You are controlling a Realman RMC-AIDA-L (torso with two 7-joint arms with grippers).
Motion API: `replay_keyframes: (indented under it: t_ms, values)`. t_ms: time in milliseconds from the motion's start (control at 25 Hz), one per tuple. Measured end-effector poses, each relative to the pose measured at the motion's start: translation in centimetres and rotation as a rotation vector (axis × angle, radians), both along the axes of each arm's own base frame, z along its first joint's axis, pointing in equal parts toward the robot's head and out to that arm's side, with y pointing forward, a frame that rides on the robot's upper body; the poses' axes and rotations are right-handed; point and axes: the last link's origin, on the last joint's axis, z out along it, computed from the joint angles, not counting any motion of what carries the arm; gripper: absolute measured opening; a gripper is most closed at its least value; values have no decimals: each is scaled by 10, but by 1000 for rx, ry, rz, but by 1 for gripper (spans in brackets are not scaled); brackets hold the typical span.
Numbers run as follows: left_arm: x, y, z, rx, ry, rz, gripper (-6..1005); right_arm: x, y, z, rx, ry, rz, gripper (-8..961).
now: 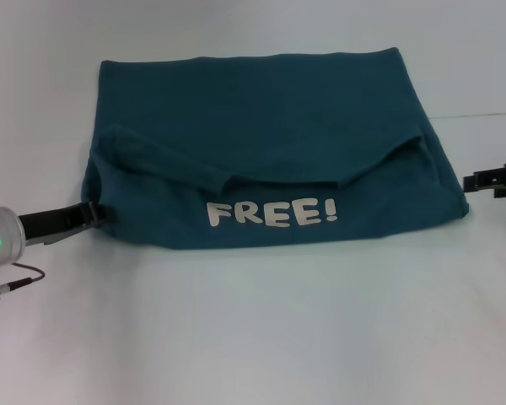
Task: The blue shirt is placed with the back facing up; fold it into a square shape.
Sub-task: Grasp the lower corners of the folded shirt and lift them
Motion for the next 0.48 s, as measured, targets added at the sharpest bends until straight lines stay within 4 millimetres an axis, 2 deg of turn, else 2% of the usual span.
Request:
replay_keyframes:
  t_ms: [240, 480]
  values:
    - [-2, -2, -1, 0, 0, 4, 39, -6, 10, -26, -25, -53, 18, 622]
    - [-3, -3, -3, -3, 0, 5, 39, -4, 12, -38, -20, -66, 6, 596]
